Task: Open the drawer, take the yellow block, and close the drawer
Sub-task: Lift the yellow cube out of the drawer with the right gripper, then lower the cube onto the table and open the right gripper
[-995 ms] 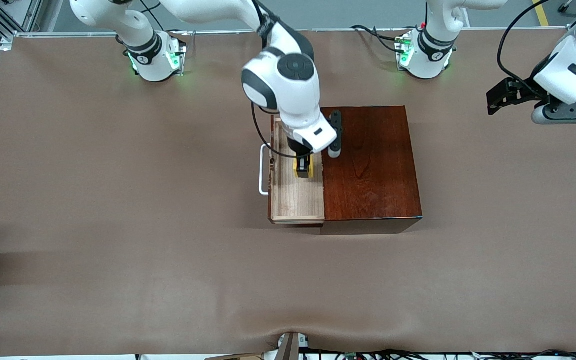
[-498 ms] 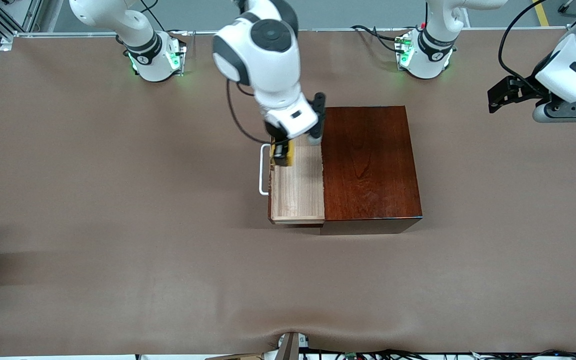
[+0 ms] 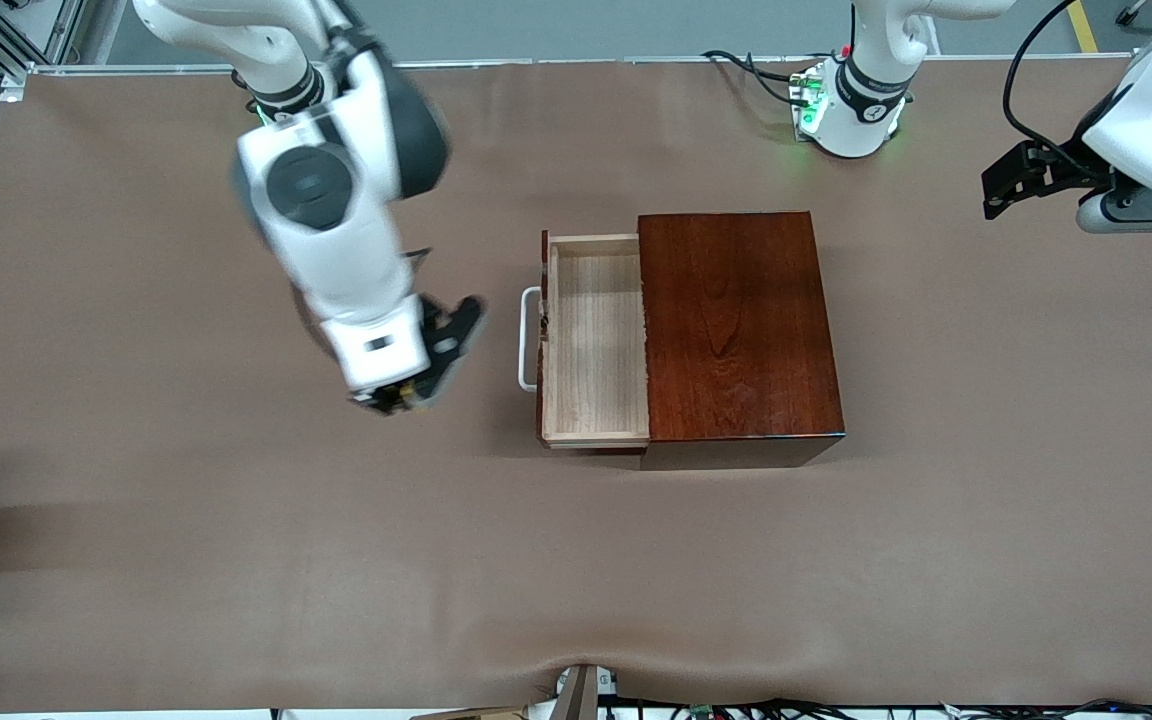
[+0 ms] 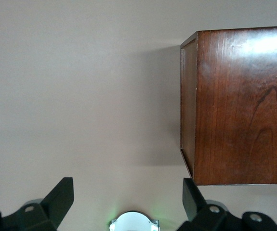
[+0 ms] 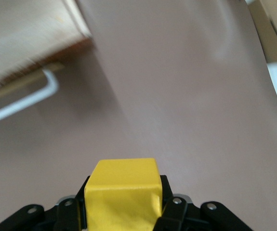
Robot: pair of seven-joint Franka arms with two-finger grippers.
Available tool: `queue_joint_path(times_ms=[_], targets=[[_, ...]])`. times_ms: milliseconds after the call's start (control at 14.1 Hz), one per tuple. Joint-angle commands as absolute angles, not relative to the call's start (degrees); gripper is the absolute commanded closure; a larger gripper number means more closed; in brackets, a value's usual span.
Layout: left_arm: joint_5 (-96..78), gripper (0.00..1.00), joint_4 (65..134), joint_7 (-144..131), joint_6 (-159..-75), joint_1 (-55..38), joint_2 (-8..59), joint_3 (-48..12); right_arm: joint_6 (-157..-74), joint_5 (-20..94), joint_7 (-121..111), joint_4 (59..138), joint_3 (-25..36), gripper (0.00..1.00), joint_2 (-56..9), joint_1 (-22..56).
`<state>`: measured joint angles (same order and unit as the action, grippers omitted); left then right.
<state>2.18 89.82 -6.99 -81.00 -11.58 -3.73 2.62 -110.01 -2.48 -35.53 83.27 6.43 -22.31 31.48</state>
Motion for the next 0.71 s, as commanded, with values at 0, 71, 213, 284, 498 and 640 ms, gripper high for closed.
queue_joint_path(times_ms=[0,71,213,284,498,640], targets=[[0.97,0.0,89.39,-6.15,-79.81,-10.9,-4.31,2.64,-110.21,-3.16,-34.54,88.93,5.19,1.0,-18.55,24.55],[0.97,0.0,89.38,-6.15,-79.8,-10.9,-4.31,2.64,-110.39,-3.08,-34.37,90.6,5.19,1.0,-17.94,22.35],[0.97,0.0,89.47,-6.15,-79.45,-10.9,-4.39,2.72,-110.13,-3.08,-32.01,92.28,5.19,1.0,-17.23,17.51],[0.97,0.0,89.39,-6.15,-79.28,-10.81,-4.48,2.81,-110.04,-3.08,-31.12,93.07,5.19,1.0,-17.14,15.4],[0.97,0.0,89.38,-6.24,-79.28,-10.81,-4.48,2.9,-110.56,-2.99,-25.43,98.59,5.19,1.0,-16.27,11.43],[0.97,0.0,89.47,-6.24,-79.28,-10.81,-5.09,2.9,-112.32,-3.08,-19.27,101.94,5.27,1.0,-15.91,9.41]])
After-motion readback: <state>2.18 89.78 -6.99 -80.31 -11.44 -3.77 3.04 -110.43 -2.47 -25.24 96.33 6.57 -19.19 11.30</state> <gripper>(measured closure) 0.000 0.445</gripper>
